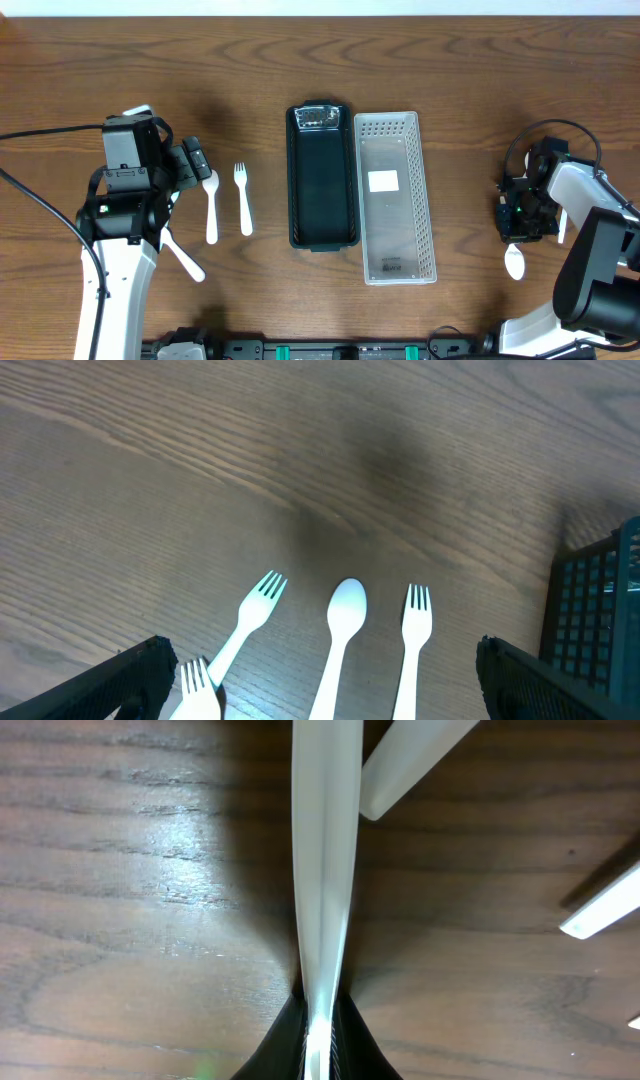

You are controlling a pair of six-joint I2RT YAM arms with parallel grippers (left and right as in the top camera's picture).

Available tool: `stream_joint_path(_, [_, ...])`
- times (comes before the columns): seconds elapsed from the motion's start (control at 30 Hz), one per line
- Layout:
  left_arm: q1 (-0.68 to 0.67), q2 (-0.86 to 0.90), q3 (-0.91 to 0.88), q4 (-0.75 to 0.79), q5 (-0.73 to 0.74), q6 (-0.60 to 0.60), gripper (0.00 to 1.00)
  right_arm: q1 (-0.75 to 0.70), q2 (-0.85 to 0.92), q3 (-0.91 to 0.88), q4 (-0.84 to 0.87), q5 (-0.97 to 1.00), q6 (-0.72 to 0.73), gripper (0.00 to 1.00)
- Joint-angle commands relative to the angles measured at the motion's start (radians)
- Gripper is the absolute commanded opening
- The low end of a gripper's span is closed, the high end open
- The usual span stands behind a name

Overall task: Pack container
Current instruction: 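Carry the spoon over the white basket and drop it in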

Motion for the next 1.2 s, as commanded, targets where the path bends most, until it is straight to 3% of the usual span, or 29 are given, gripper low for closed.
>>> stream_joint_path(0.0, [0.003,0.000,0.020,0.002,-0.005,-0.013,0.98,0.029,0.020,0.011,0.039,-0.030,0.053,0.01])
stream_joint_path(0.37, [0.003,0.000,0.020,0.002,-0.005,-0.013,0.98,0.201,0.014,0.272,-0.097,-0.101,0.158,0.01])
stream_joint_path(0.53, [0.003,0.000,0.020,0.002,-0.004,-0.013,0.98,0.295,0.014,0.489,-0.187,-0.107,0.294,0.01])
stream_joint_path(0.73, [0.003,0.000,0.020,0.002,-0.005,-0.013,0.98,0.428,0.014,0.703,-0.209,-0.249,0.519,0.01])
stream_joint_path(0.87, [0.003,0.000,0.020,0.002,-0.004,-0.013,0.98,0.526,0.017,0.713,-0.127,-0.248,0.656,0.01])
stream_joint_path(1.17, [0.003,0.000,0.020,0.002,-0.005,-0.013,0.98,0.676,0.127,0.655,-0.075,-0.168,0.674,0.01])
